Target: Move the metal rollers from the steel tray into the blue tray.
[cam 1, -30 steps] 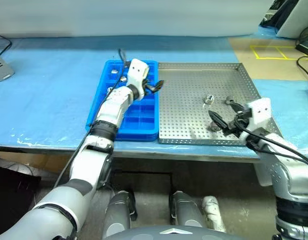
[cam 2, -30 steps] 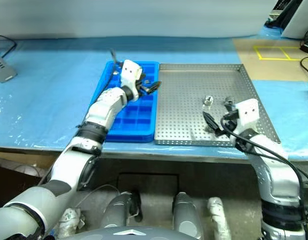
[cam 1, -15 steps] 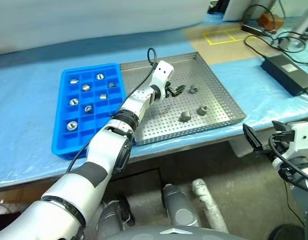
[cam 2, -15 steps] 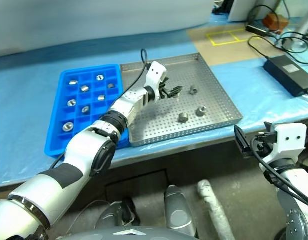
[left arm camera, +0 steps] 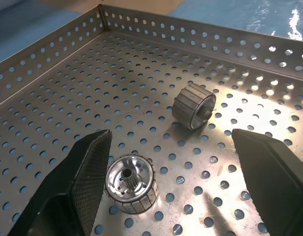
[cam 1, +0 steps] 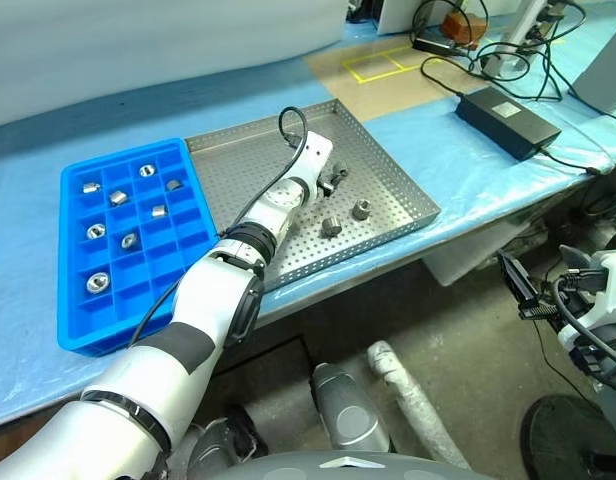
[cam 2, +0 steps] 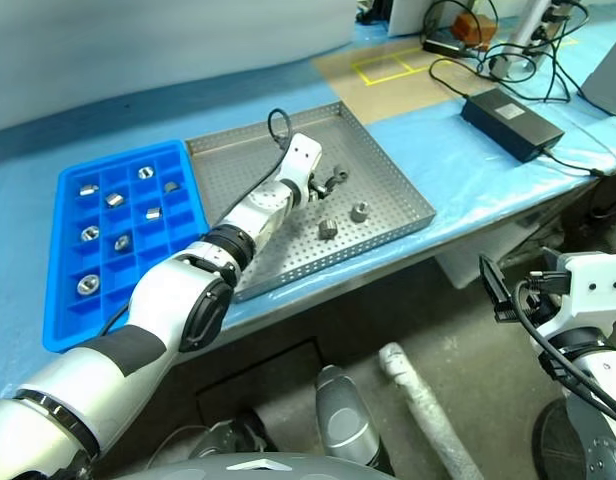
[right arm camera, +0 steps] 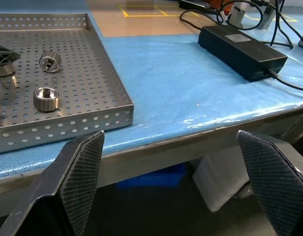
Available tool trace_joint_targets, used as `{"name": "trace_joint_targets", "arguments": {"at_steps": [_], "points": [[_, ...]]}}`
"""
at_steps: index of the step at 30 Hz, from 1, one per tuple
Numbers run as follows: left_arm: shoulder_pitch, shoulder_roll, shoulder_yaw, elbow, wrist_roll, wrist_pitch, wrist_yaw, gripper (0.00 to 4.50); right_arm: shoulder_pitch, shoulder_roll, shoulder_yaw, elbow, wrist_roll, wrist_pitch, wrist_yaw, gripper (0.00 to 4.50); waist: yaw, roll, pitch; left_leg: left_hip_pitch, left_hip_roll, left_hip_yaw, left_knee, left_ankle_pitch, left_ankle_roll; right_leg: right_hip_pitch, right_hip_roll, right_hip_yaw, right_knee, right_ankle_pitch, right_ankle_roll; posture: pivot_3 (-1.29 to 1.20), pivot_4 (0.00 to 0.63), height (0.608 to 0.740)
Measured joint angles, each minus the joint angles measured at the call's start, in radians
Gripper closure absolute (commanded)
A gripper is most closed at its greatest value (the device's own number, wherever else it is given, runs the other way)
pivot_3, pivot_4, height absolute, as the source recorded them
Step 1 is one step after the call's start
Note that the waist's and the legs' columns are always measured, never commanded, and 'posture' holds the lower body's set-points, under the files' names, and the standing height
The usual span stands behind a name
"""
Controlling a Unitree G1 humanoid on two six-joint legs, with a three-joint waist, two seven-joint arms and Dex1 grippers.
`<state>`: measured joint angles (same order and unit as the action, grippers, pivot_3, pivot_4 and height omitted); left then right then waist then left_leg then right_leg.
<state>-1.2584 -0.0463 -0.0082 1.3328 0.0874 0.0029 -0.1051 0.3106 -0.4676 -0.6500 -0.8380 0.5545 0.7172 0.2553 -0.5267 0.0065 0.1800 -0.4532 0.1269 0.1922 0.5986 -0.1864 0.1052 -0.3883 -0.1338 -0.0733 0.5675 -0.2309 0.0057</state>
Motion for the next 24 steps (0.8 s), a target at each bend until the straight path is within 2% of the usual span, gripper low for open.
{"name": "trace_joint_targets", "arguments": {"at_steps": [7, 17, 24], "points": [[0.0, -0.023, -0.017, 0.017, 0.049, 0.051, 0.139, 0.4, -0.008, -0.007, 0.0, 0.0, 0.0, 0.002, 0.0, 0.0, -0.012, 0.0, 0.0, -0.002, -0.009, -0.009, 0.0, -0.001, 0.003, 0.004, -0.007, -0.007, 0.0, 0.0, 0.004, -1.0, 0.15, 0.74], [-0.02, -0.051, 0.058, 0.03, 0.018, 0.117, 0.185, 0.4, 0.015, -0.007, -0.003, -0.009, 0.015, 0.004, -0.014, 0.0, -0.039, 0.0, 0.0, -0.006, -0.019, -0.015, 0.001, -0.003, 0.01, 0.006, -0.014, -0.009, -0.002, -0.001, 0.006, -1.03, 0.15, 0.74], [-0.028, -0.066, 0.112, 0.033, 0.0, 0.13, 0.203, 0.4, 0.051, 0.002, -0.025, -0.04, 0.029, 0.004, -0.034, 0.0, -0.073, 0.0, 0.0, -0.006, -0.024, -0.017, 0.001, -0.005, 0.009, 0.009, -0.019, -0.01, -0.002, -0.005, 0.016, -1.08, 0.15, 0.74]]}}
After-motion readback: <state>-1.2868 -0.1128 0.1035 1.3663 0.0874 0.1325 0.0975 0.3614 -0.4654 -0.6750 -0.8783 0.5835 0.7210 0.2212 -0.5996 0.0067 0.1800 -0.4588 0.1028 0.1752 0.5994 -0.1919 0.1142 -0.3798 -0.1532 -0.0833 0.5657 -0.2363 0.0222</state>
